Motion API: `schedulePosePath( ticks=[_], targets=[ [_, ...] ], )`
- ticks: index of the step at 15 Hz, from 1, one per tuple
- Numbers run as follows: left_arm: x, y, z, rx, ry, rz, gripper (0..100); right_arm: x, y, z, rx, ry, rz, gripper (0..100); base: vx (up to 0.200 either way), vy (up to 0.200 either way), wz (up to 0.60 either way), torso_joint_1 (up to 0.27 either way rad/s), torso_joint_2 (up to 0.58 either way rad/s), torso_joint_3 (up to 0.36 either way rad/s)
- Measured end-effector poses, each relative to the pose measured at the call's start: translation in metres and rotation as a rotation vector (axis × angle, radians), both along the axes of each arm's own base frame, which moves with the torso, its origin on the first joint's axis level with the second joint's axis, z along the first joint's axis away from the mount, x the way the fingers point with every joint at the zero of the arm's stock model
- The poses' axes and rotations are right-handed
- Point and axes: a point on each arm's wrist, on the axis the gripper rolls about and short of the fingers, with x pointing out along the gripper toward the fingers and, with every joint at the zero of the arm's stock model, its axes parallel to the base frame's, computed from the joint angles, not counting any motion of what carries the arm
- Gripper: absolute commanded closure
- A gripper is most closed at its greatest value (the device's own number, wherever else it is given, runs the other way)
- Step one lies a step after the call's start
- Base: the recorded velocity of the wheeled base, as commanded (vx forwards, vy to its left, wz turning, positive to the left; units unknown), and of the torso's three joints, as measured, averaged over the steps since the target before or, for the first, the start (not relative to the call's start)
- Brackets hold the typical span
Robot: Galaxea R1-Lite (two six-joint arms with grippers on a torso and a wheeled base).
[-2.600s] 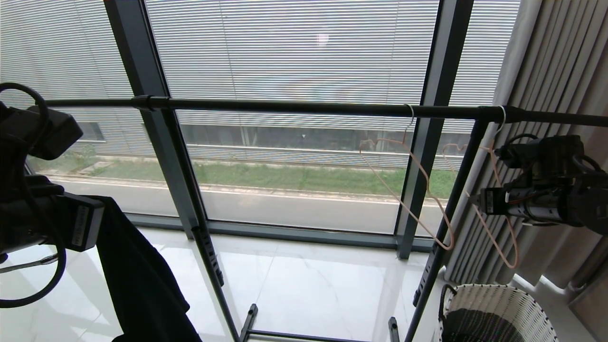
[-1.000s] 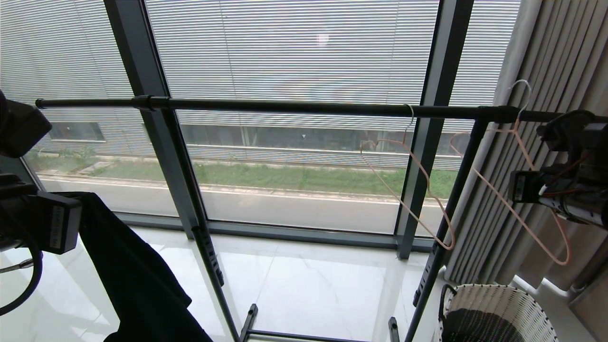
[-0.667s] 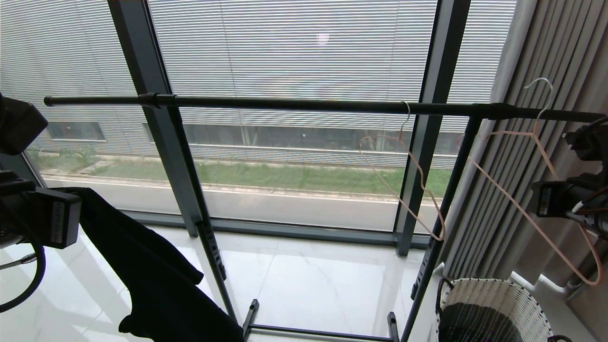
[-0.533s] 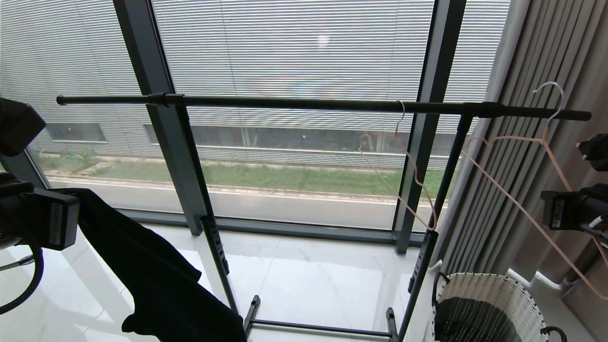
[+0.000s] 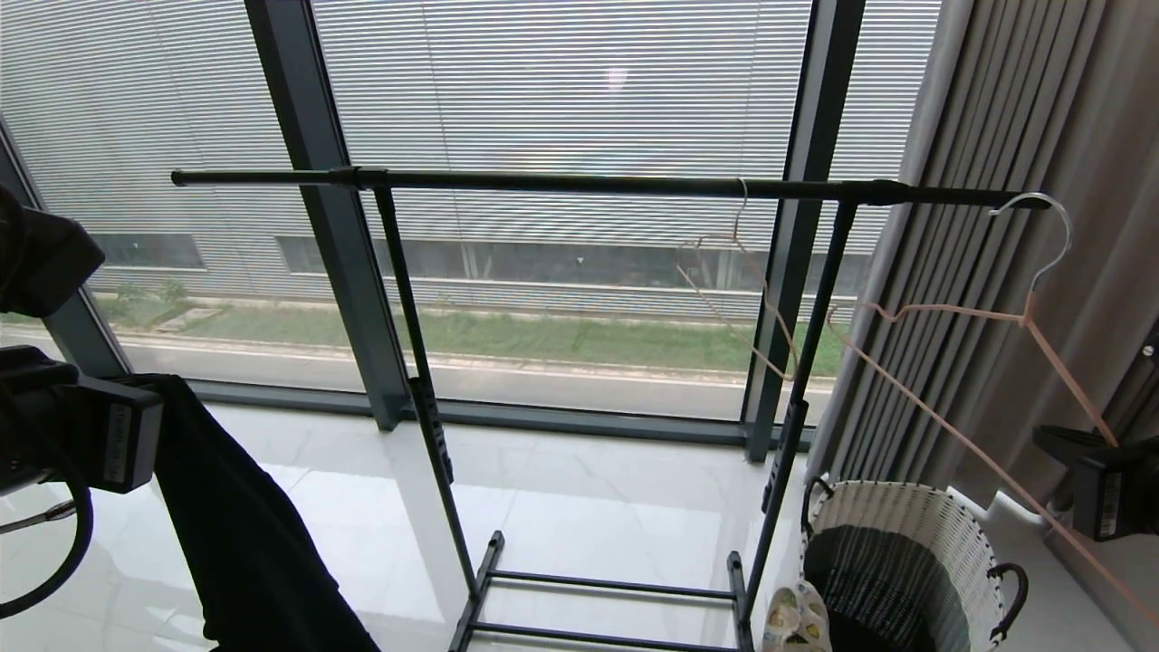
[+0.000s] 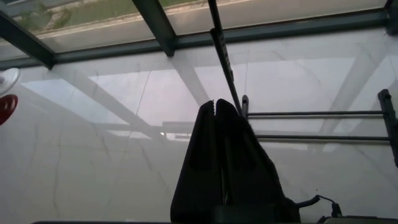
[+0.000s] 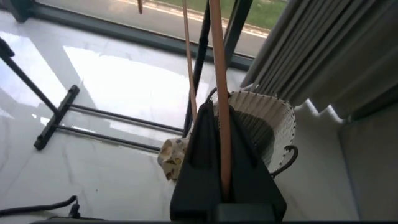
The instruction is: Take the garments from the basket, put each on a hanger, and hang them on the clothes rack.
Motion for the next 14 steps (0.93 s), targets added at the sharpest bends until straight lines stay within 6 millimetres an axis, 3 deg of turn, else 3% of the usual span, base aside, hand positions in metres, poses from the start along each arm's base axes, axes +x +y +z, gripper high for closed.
schedulePosePath(
  ticks=[6, 11, 14],
  targets=[
    [0.001, -0.013, -0.013, -0.031, 0.044, -0.064, 100, -0.02, 0.035, -0.004, 0.153, 0.105, 0.376, 100, 0.0, 0.0, 0.0, 0.0, 0.0, 0.0],
    [0.055, -0.033, -0.022, -0.197, -0.013, 0.151, 100, -0.026, 0.082, -0.005, 0.297, 0.147, 0.668, 100, 0.0, 0.0, 0.0, 0.0, 0.0, 0.0],
    [0.082, -0.055, -0.019, -0.263, -0.019, 0.132, 100, -0.03, 0.108, -0.009, 0.313, 0.153, 0.78, 100, 0.0, 0.0, 0.0, 0.0, 0.0, 0.0]
  ],
)
